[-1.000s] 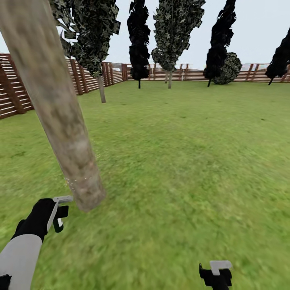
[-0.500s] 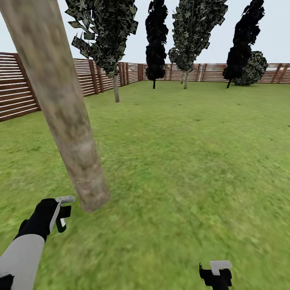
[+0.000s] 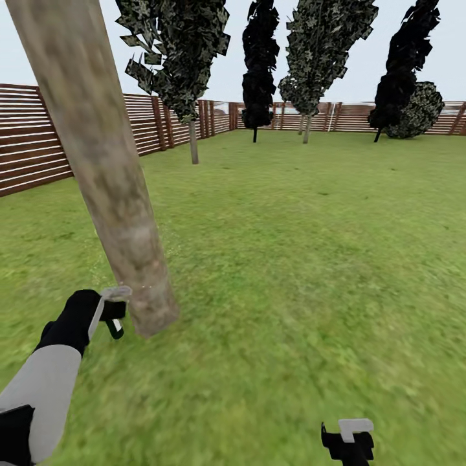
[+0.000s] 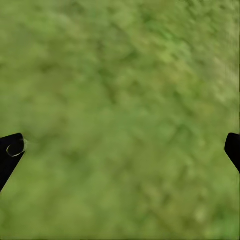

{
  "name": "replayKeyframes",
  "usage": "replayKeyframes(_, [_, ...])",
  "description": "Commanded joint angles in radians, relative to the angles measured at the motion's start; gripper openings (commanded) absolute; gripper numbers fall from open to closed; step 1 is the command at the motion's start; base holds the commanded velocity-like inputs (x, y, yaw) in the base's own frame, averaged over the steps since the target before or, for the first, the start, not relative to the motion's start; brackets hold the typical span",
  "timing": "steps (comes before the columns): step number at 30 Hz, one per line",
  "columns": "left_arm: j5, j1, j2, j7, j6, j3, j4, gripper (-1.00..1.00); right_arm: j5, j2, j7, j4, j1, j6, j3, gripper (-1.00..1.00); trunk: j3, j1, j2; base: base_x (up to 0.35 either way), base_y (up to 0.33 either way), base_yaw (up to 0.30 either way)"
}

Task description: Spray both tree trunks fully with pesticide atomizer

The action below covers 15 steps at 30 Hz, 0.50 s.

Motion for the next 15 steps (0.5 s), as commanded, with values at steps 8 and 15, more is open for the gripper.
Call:
replayKeyframes(8, [-0.006,-0.050,0.124,-0.129,0.030,-0.103,0.013,-1.00,0.000,-0.003,0.001,0.000,0.000,0.000,0.000,1.00,0.000,0.000,0.000,0.000,0.000,0.001])
replayKeyframes(15, [-0.010,-0.044,0.161,-0.236,0.031,-0.145,0.006,-1.00,0.000,-0.003,0.001,0.000,0.000,-0.001,0.000,1.00,0.000,0.000,0.000,0.000,0.000,0.000])
